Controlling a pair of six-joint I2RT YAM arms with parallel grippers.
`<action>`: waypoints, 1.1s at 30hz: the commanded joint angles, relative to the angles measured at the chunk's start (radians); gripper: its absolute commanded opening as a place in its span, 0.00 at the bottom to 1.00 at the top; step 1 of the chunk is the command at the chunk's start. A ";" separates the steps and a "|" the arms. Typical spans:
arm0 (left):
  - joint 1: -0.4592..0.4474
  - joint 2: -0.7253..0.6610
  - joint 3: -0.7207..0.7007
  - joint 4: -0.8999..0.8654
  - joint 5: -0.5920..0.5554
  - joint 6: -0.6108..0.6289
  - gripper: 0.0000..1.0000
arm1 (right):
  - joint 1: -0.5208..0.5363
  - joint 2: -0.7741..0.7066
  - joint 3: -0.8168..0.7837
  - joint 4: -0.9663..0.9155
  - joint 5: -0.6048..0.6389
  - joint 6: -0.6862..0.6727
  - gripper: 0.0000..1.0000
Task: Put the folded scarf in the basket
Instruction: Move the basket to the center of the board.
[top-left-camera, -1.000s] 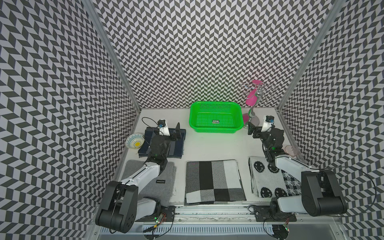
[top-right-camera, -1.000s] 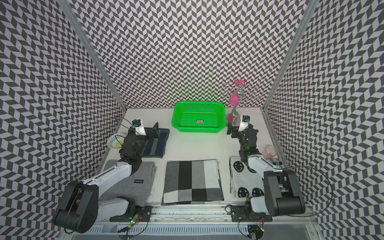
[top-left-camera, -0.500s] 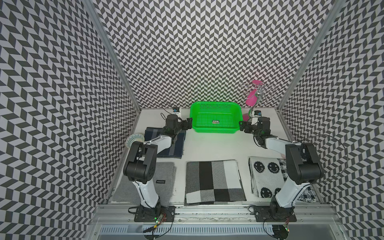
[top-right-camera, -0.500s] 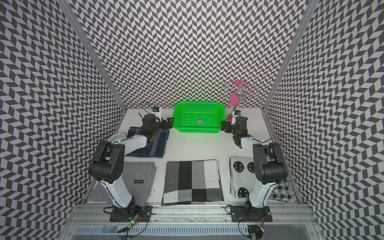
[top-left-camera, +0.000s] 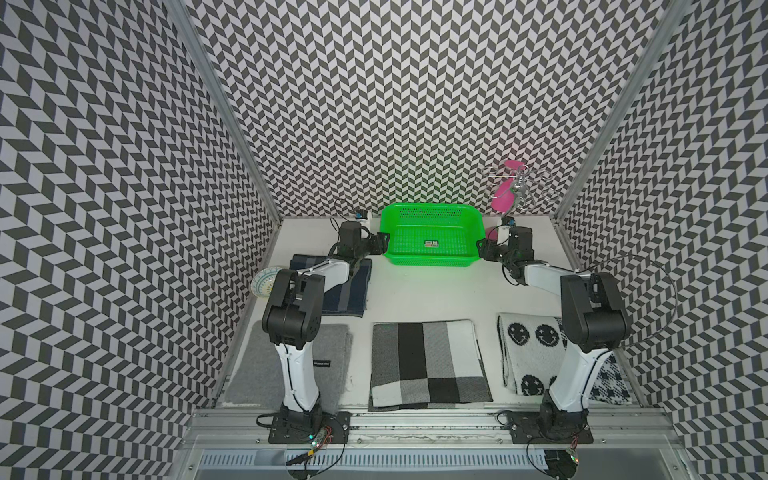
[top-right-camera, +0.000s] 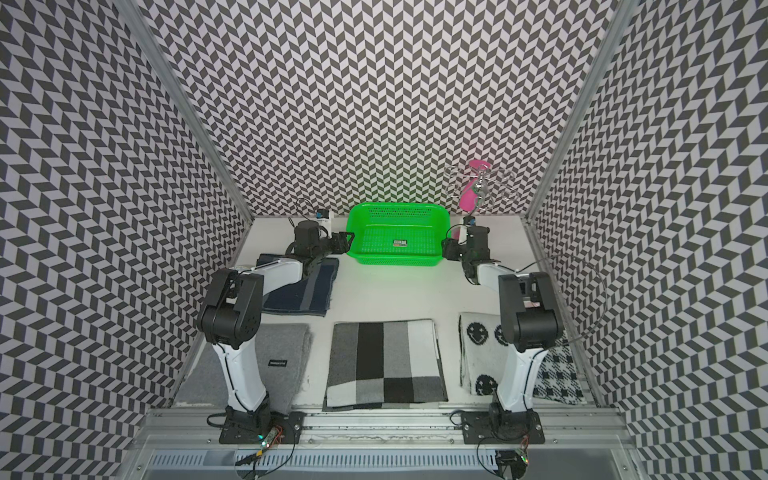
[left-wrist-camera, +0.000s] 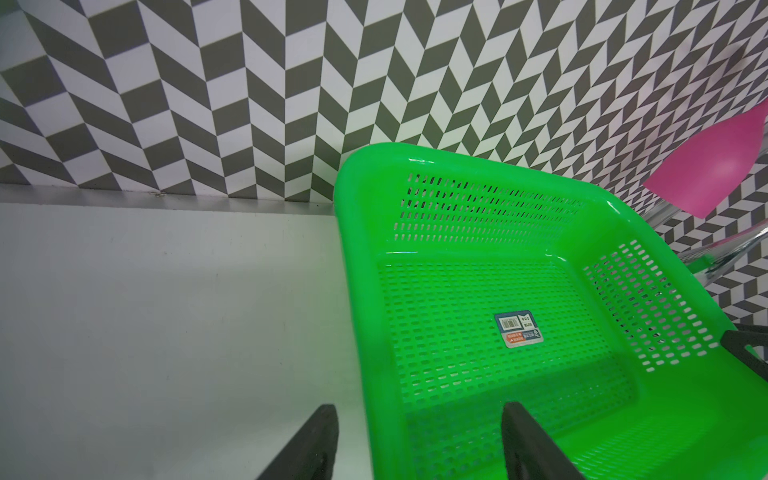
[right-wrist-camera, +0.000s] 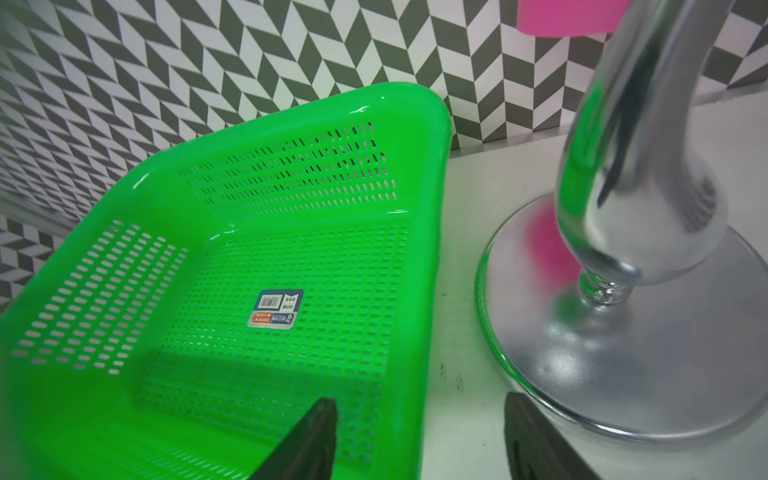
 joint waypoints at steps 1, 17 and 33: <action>-0.009 0.016 0.027 -0.062 0.033 -0.004 0.64 | -0.001 0.009 0.011 0.015 -0.034 -0.008 0.60; -0.011 -0.009 0.052 -0.230 0.071 0.029 0.43 | 0.023 -0.057 -0.062 0.007 -0.094 0.020 0.40; -0.014 -0.204 -0.121 -0.306 0.116 0.013 0.30 | 0.068 -0.281 -0.205 -0.094 -0.094 0.057 0.36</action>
